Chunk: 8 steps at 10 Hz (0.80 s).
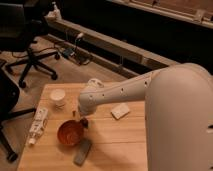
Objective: Place the pepper in the ceramic bowl
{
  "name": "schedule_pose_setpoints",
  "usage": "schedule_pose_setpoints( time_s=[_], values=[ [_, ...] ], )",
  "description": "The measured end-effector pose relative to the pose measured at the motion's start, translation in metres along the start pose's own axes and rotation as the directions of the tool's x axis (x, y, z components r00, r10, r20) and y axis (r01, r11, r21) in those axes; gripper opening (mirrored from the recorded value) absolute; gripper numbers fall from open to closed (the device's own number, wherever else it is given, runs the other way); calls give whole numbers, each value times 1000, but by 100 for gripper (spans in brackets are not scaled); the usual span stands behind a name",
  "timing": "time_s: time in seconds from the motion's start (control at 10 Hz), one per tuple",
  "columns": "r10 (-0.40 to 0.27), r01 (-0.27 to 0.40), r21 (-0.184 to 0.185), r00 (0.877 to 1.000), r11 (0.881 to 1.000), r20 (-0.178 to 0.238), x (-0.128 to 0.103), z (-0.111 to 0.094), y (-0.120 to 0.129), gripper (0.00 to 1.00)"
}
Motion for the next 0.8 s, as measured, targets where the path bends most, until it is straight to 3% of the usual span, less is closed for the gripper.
schedule_pose_setpoints(
  time_s=[0.2, 0.5, 0.8],
  values=[
    [53, -52, -30, 998, 998, 24, -10, 11, -8, 65],
    [145, -137, -131, 988, 982, 55, -27, 18, -13, 65],
    [135, -127, -163, 990, 978, 41, -31, 22, -11, 65]
  ],
)
